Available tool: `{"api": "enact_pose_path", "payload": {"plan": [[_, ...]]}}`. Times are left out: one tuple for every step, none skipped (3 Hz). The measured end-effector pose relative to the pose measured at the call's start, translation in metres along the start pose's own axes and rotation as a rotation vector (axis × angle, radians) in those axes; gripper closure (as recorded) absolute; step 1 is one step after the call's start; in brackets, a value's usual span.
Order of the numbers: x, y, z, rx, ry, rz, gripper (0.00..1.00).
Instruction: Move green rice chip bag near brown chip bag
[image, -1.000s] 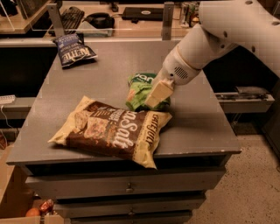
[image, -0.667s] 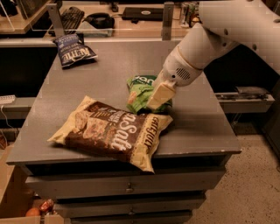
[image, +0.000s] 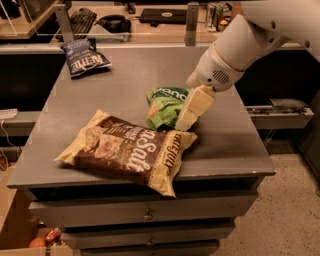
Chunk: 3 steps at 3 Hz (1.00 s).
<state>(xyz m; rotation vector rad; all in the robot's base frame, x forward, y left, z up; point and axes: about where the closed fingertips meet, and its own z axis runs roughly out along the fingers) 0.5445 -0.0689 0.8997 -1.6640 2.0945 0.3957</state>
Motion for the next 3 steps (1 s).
{"api": "enact_pose_path", "payload": {"plan": [[0.010, -0.021, -0.037, 0.058, -0.047, 0.031, 0.00], [0.022, -0.049, -0.090, 0.121, -0.152, 0.056, 0.00], [0.001, -0.059, -0.126, 0.185, -0.214, 0.029, 0.00]]}}
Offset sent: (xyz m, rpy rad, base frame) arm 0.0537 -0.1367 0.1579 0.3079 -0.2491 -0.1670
